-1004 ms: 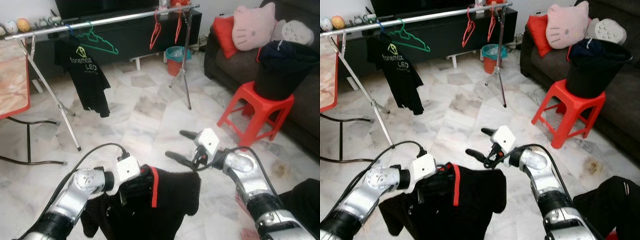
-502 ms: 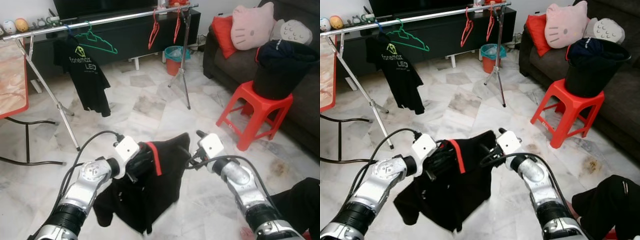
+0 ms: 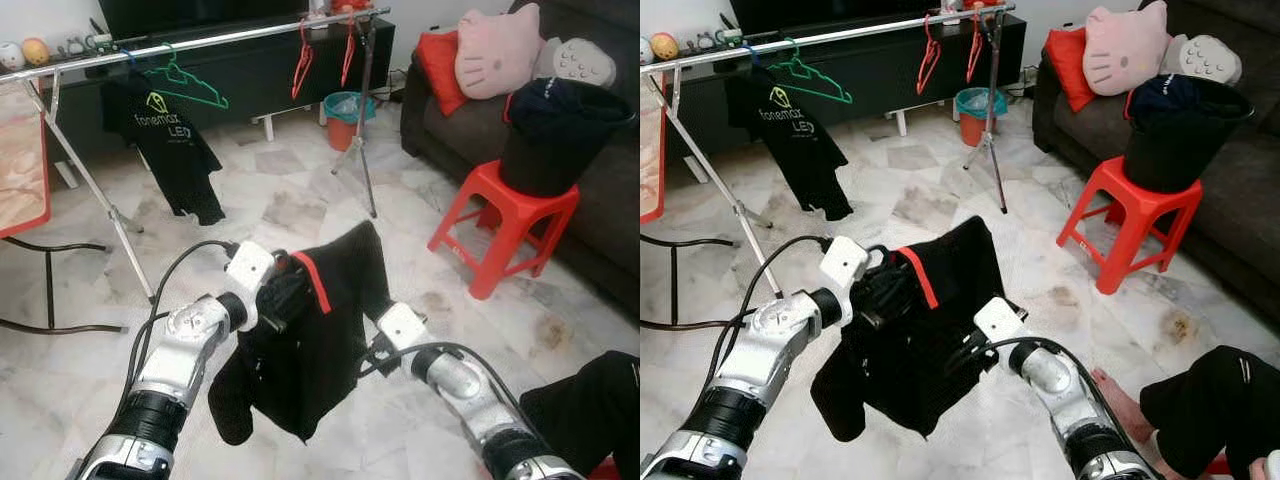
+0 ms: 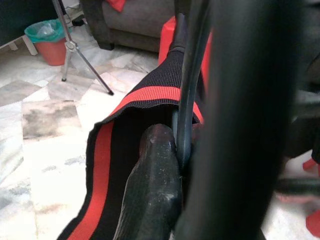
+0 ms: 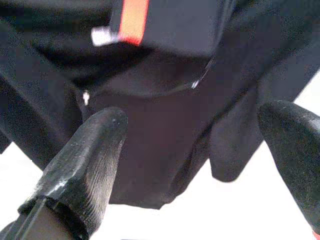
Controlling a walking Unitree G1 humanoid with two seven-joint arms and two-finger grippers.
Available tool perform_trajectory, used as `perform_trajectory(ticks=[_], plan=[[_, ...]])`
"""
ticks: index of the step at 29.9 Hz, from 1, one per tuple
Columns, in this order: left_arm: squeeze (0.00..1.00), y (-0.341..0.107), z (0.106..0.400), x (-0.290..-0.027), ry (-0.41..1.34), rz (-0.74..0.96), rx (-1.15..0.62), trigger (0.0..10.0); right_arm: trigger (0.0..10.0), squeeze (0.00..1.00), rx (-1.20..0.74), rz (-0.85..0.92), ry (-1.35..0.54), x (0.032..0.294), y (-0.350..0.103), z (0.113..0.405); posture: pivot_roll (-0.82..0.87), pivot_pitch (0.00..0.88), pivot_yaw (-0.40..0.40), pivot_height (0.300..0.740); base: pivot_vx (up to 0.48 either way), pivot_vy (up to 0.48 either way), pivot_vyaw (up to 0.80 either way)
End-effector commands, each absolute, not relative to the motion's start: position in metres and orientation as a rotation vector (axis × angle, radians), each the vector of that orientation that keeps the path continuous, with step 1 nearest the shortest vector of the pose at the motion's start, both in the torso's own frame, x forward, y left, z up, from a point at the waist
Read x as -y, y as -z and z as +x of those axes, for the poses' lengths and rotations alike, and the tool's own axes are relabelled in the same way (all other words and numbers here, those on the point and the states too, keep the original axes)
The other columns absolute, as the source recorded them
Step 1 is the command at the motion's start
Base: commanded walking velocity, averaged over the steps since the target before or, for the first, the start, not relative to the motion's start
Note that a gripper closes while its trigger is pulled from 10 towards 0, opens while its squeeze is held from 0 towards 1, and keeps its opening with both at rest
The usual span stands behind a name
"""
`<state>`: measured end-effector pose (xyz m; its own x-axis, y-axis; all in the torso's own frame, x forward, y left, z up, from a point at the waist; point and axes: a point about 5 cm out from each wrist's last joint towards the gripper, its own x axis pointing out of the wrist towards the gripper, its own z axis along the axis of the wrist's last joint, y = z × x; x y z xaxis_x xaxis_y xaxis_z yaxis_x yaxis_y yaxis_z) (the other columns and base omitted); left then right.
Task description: Hang hanger
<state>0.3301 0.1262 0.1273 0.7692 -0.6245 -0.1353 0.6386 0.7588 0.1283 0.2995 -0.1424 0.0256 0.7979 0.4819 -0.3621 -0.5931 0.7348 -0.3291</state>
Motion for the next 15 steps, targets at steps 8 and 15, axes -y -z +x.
perform_trajectory(ticks=[8, 15], plan=[[0.0, -0.1501, 0.3318, -0.1173, 0.743, 0.136, -0.033, 10.0, 10.0, 0.0, -0.252, -0.651, -0.601, 0.1448, -0.0182, 0.2953, -0.06, 0.016, -0.003, 0.74, 0.0, 0.0, 0.0], [0.0, -0.1519, 0.3289, -0.1133, 0.777, 0.134, -0.043, 10.0, 10.0, 0.0, -0.174, -0.855, -0.55, 0.1475, -0.0212, 0.2999, -0.06, 0.018, -0.003, 0.74, 0.0, 0.0, 0.0]])
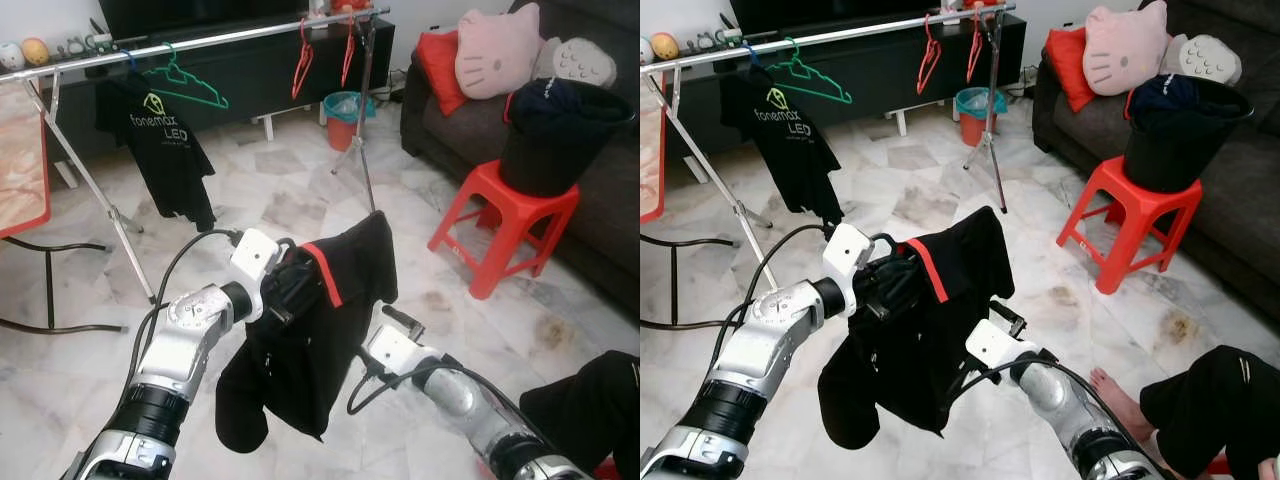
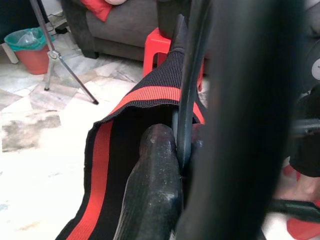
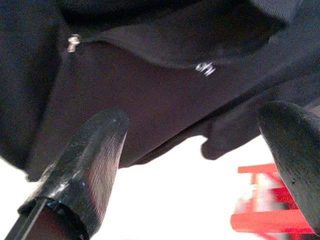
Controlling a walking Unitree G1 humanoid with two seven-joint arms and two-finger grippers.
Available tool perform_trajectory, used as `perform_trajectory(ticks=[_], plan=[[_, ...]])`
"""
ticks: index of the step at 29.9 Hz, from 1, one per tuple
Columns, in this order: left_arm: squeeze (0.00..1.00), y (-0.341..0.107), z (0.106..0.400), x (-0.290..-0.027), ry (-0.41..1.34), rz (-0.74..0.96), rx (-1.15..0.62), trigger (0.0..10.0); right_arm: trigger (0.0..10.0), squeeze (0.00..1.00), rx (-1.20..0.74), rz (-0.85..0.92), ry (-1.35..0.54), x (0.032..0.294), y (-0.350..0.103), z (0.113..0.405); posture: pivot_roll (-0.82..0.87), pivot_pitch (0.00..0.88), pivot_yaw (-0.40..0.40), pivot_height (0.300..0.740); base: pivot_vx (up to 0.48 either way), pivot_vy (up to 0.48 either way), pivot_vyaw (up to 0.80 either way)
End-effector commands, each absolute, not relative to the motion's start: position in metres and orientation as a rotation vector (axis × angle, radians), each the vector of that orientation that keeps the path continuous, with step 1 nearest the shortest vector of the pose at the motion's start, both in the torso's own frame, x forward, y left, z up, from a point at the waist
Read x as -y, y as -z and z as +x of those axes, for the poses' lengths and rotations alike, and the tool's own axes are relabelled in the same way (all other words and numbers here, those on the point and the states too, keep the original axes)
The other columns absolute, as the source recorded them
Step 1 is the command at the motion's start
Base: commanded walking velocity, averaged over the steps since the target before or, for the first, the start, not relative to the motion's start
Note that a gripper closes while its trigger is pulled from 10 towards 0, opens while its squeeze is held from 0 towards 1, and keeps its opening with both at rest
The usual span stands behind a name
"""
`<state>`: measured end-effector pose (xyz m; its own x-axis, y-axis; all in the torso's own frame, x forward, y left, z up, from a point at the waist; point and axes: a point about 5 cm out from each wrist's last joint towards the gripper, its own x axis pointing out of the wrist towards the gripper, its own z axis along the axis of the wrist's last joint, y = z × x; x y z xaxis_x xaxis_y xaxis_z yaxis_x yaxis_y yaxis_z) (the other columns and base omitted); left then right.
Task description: Hang hanger
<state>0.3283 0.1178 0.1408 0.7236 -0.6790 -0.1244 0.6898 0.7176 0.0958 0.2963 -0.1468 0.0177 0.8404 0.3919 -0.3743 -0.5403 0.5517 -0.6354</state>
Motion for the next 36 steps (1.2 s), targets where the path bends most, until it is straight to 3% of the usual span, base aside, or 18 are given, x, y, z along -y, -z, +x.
perform_trajectory(ticks=[1, 19, 23, 29, 36], plan=[[0.0, -0.152, 0.329, -0.113, 0.779, 0.134, -0.045, 10.0, 10.0, 0.0, -0.159, -0.877, -0.529, 0.149, -0.022, 0.301, -0.06, 0.018, -0.002, 0.74, 0.0, 0.0, 0.0], [0.0, -0.153, 0.325, -0.109, 0.805, 0.114, -0.045, 10.0, 10.0, 0.0, -0.119, -1.146, -0.571, 0.153, 0.001, 0.282, -0.06, 0.021, -0.004, 0.74, 0.0, 0.0, 0.0], [0.0, -0.153, 0.325, -0.109, 0.807, 0.117, -0.045, 10.0, 10.0, 0.0, -0.102, -1.155, -0.496, 0.157, -0.001, 0.285, -0.06, 0.019, -0.002, 0.74, 0.0, 0.0, 0.0], [0.0, -0.151, 0.323, -0.106, 0.816, 0.113, -0.049, 10.0, 10.0, 0.0, -0.051, -0.951, -0.298, 0.169, -0.03, 0.307, -0.06, 0.019, 0.0, 0.74, 0.0, 0.0, 0.0], [0.0, -0.151, 0.323, -0.104, 0.824, 0.114, -0.048, 10.0, 10.0, 0.0, -0.019, -0.668, -0.284, 0.16, -0.053, 0.323, -0.06, 0.018, 0.0, 0.74, 0.0, 0.0, 0.0]])
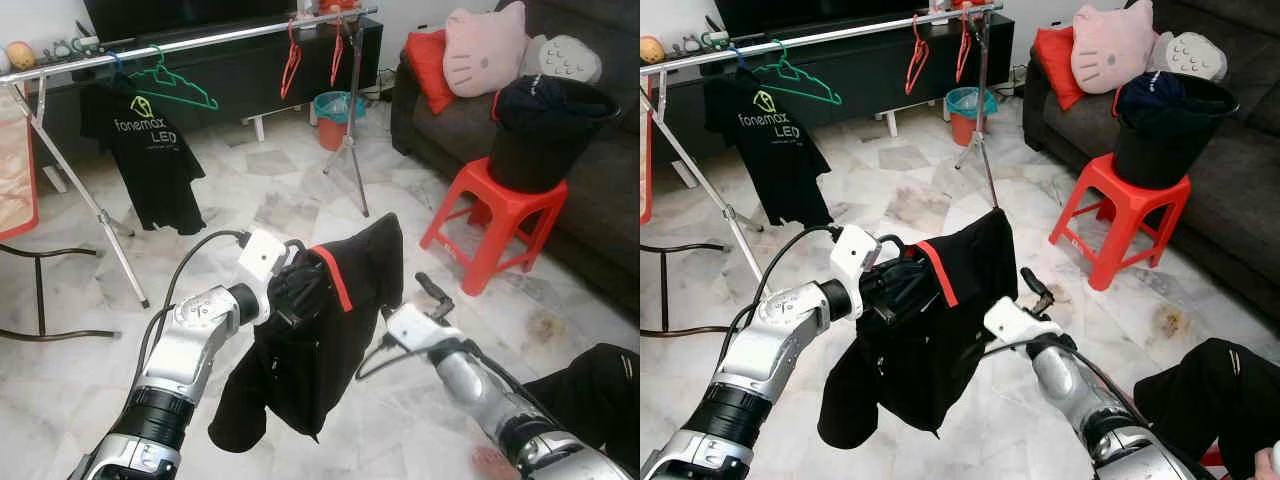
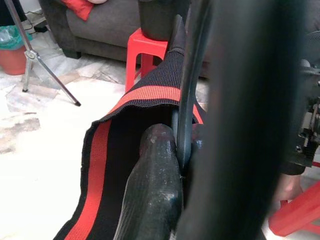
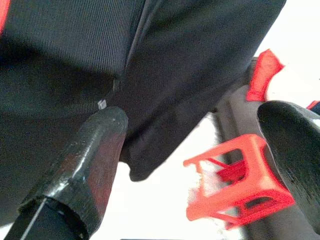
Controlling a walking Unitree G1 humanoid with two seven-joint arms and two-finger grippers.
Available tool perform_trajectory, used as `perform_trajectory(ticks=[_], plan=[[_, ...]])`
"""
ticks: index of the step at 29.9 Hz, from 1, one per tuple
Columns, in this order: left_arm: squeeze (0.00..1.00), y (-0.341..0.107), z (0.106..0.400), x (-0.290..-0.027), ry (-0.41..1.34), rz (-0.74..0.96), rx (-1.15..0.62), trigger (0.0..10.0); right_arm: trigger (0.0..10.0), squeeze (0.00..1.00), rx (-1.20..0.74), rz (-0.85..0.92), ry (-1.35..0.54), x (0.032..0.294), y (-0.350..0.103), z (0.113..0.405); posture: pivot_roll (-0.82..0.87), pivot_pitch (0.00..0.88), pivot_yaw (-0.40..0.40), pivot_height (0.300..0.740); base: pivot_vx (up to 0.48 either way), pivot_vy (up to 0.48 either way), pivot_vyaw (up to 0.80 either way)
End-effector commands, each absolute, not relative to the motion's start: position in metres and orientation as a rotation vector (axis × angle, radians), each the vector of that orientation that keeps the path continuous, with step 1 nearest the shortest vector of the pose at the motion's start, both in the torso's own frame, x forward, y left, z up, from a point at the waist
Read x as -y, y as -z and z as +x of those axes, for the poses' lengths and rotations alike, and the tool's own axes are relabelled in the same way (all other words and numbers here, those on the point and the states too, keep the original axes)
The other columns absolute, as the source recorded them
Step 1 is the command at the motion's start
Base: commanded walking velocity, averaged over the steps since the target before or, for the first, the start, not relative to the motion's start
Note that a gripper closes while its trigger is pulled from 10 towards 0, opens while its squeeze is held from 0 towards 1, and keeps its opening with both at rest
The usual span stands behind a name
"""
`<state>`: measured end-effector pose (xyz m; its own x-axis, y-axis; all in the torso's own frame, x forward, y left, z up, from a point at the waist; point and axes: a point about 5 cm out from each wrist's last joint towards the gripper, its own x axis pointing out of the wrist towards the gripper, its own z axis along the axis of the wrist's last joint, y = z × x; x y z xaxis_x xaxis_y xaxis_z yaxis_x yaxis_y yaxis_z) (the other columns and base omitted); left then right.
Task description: Hang hanger
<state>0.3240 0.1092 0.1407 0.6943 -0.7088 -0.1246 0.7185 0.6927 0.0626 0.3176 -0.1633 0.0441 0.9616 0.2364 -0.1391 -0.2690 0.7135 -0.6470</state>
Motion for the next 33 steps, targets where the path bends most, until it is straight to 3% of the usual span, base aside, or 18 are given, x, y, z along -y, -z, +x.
perform_trajectory(ticks=[1, 15, 33], plan=[[0.0, -0.151, 0.323, -0.104, 0.826, 0.114, -0.048, 10.0, 10.0, 0.0, -0.011, -0.661, -0.295, 0.157, -0.055, 0.324, -0.06, 0.018, -0.001, 0.74, 0.0, 0.0, 0.0], [0.0, -0.151, 0.321, -0.103, 0.84, 0.112, -0.048, 10.0, 10.0, 0.0, -0.096, -0.677, -0.583, 0.134, -0.046, 0.32, -0.06, 0.013, -0.002, 0.74, 0.0, 0.0, 0.0], [0.0, -0.151, 0.322, -0.103, 0.836, 0.116, -0.041, 10.0, 10.0, 0.0, 0.007, -0.766, -0.478, 0.141, -0.068, 0.335, -0.05, 0.01, -0.004, 0.74, 0.0, 0.0, 0.0]])
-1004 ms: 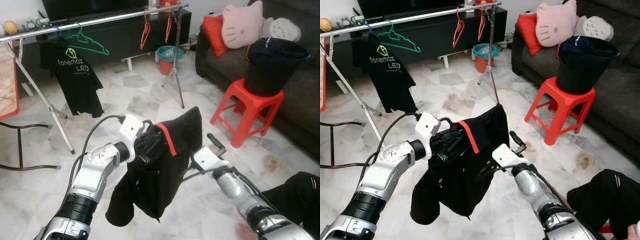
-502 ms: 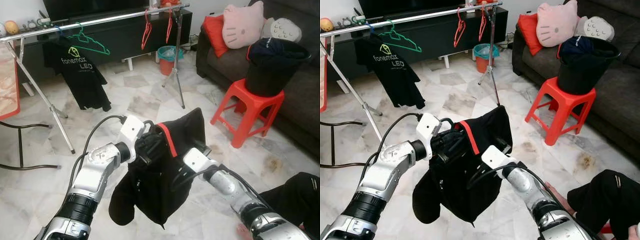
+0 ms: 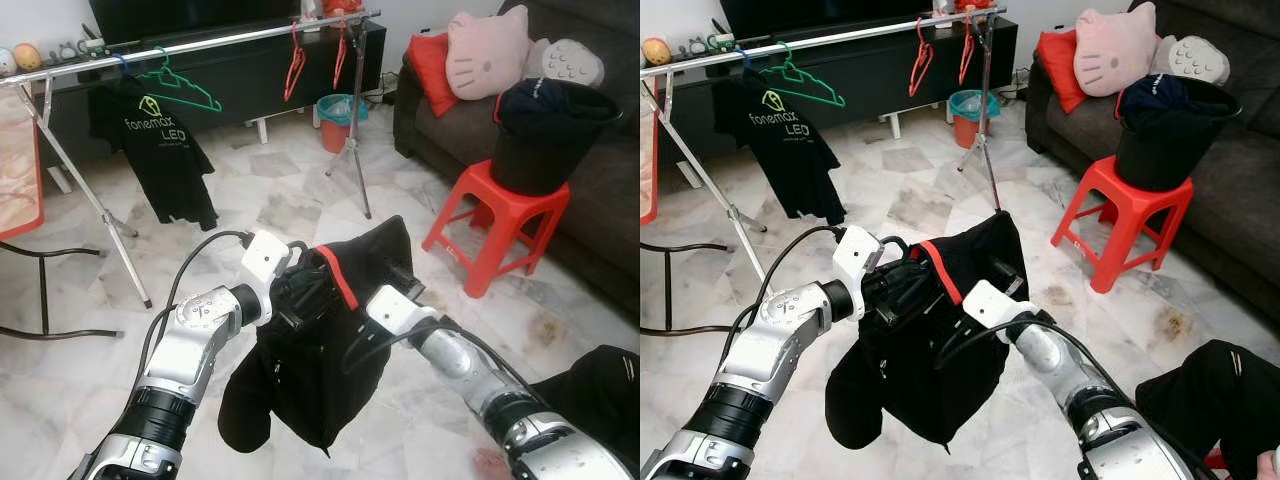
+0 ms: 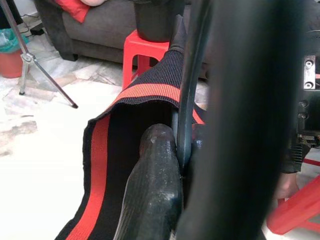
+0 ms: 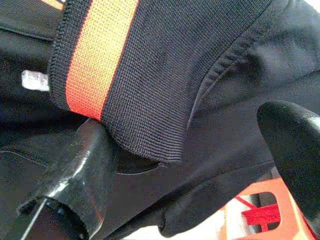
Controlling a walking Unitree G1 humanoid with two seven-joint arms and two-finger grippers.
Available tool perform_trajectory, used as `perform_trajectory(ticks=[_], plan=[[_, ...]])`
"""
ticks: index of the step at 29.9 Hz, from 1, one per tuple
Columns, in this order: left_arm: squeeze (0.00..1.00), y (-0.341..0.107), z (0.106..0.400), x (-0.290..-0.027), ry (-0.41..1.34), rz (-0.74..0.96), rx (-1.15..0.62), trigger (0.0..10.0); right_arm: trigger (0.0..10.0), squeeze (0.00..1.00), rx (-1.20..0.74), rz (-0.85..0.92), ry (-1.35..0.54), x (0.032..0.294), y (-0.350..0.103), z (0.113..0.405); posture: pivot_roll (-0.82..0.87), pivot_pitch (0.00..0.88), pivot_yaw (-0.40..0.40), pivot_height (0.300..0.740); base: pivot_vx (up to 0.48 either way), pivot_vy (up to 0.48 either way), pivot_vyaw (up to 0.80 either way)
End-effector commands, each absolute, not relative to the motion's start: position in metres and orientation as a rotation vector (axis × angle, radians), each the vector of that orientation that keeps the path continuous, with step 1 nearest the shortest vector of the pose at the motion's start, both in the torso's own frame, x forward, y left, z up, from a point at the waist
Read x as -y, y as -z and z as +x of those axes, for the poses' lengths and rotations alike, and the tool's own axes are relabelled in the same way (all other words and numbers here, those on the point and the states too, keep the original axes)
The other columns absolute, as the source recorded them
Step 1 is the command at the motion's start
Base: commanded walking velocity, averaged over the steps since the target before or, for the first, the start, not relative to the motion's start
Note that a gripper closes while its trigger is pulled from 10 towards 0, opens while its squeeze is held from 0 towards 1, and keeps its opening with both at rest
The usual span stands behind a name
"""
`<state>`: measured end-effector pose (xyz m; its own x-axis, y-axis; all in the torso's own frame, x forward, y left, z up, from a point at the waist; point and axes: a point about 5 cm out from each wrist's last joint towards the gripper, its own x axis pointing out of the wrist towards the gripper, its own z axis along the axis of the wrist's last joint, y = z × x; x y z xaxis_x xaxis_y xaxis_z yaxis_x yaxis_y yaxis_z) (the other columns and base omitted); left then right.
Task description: Hang hanger
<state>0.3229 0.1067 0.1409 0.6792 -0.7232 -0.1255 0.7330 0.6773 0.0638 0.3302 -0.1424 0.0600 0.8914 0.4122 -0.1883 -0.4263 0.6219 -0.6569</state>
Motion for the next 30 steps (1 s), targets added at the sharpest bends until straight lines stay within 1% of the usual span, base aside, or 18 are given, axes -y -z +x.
perform_trajectory(ticks=[1, 15, 16, 17, 30], plan=[[0.0, -0.1511, 0.3218, -0.1032, 0.836, 0.116, -0.042, 10.0, 10.0, 0.0, 0.006, -0.77, -0.479, 0.1412, -0.0677, 0.3354, -0.05, 0.006, -0.005, 0.74, 0.0, 0.0, 0.0], [0.0, -0.1507, 0.3222, -0.1037, 0.825, 0.115, -0.036, 10.0, 10.0, 0.0, 0.038, -0.812, -0.501, 0.1365, -0.0702, 0.3364, -0.05, 0.009, -0.006, 0.74, 0.0, 0.0, 0.0], [0.0, -0.1508, 0.3222, -0.1036, 0.826, 0.115, -0.035, 10.0, 4.5, 0.0, 0.042, -0.811, -0.506, 0.1358, -0.0706, 0.3363, -0.05, 0.009, -0.006, 0.74, 0.0, 0.0, 0.0], [0.0, -0.1509, 0.3222, -0.1034, 0.825, 0.115, -0.035, 10.0, 0.0, 0.0, 0.044, -0.814, -0.508, 0.1357, -0.0706, 0.3362, -0.05, 0.009, -0.007, 0.74, 0.0, 0.0, 0.0], [0.0, -0.1506, 0.3213, -0.1028, 0.831, 0.116, -0.035, 10.0, 0.0, 0.0, 0.038, -0.821, -0.516, 0.1351, -0.0678, 0.3344, -0.05, 0.009, -0.008, 0.74, 0.0, 0.0, 0.0]])
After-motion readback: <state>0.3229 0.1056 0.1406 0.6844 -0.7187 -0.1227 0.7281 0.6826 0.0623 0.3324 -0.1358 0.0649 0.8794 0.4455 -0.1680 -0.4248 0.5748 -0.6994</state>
